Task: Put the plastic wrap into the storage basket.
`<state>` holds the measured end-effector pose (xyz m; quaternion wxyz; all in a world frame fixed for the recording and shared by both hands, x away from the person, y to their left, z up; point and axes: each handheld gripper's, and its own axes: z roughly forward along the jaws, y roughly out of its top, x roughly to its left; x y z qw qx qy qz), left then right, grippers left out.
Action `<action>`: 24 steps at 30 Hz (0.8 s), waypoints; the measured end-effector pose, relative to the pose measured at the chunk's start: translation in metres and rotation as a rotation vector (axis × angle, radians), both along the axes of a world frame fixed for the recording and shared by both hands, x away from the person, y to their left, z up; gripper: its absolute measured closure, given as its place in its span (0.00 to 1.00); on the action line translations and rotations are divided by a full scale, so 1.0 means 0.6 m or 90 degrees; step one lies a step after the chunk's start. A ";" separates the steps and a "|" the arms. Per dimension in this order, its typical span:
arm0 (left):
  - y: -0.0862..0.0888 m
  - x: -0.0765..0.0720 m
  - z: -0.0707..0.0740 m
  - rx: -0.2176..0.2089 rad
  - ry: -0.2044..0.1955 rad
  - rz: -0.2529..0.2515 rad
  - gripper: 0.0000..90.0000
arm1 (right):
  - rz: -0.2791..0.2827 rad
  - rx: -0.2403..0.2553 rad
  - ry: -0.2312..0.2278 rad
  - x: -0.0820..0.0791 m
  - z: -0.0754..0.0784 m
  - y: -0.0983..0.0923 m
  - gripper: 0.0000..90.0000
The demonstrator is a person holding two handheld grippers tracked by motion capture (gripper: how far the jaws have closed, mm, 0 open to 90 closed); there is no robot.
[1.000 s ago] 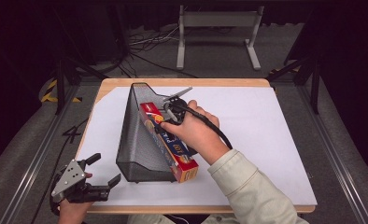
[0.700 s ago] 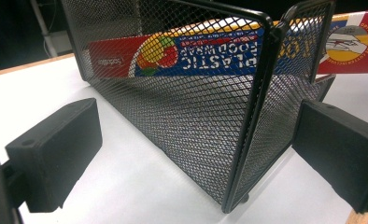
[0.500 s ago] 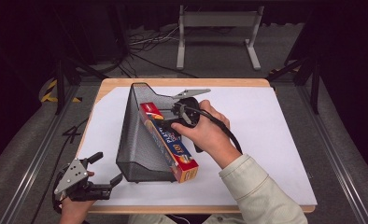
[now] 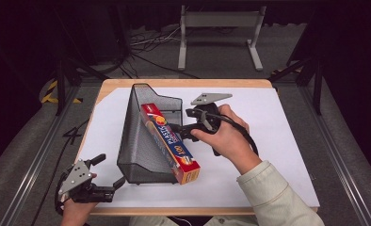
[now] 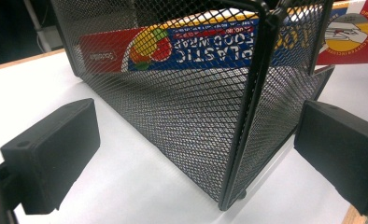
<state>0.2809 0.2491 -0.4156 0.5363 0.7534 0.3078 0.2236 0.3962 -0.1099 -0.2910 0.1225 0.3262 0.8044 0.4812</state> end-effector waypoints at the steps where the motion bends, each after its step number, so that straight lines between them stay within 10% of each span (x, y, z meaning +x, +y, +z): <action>1: 0.000 0.000 0.000 0.002 -0.001 -0.001 0.01 | 0.002 0.004 -0.003 -0.003 0.001 -0.007 0.25; 24: -0.003 0.002 0.000 0.002 0.004 -0.006 0.01 | -0.055 0.038 -0.043 -0.053 0.012 -0.190 0.23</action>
